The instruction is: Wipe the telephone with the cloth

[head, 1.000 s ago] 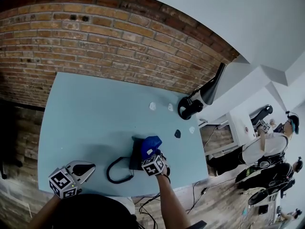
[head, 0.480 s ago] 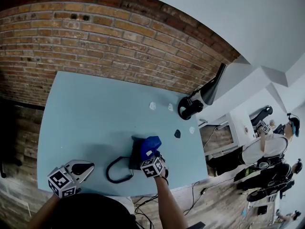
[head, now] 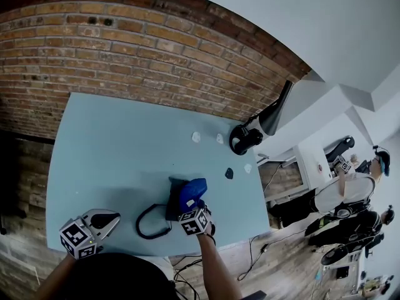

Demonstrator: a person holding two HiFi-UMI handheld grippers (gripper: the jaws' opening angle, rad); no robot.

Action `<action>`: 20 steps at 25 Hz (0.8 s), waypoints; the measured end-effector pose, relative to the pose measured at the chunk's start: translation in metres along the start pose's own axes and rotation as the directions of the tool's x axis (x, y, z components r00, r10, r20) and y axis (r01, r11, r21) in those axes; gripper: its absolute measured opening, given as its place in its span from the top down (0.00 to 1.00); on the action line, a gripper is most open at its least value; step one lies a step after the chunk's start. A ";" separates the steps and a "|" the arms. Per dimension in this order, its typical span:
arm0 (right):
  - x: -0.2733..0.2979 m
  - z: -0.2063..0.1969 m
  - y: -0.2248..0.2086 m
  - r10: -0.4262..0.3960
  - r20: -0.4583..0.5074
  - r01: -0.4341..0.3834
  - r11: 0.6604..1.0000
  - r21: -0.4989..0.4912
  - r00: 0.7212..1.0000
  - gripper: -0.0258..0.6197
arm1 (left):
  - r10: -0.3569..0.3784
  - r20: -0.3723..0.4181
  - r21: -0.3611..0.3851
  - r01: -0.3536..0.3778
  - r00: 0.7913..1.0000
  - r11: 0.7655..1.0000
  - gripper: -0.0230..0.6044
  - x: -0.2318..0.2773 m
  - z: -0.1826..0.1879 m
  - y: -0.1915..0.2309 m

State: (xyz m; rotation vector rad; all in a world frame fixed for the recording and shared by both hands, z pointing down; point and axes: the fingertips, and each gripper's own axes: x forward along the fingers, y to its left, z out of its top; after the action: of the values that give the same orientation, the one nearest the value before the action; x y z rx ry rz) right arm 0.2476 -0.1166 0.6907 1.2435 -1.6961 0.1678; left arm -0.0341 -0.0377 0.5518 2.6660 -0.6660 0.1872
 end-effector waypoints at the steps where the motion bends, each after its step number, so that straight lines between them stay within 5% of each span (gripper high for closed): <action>1: -0.001 -0.001 0.001 0.001 -0.001 -0.001 1.000 0.001 1.000 0.87 | -0.002 -0.001 0.000 0.002 1.000 1.000 0.93 0.000 0.000 0.000; 20: -0.007 -0.017 0.026 0.013 -0.008 -0.013 1.000 -0.002 1.000 0.87 | -0.022 -0.002 0.003 0.022 1.000 1.000 0.93 0.004 0.001 -0.004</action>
State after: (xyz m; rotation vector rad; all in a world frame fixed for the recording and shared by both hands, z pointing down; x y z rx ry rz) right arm 0.2374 -0.0893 0.7047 1.2297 -1.6974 0.1787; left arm -0.0292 -0.0369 0.5504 2.6739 -0.6359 0.1851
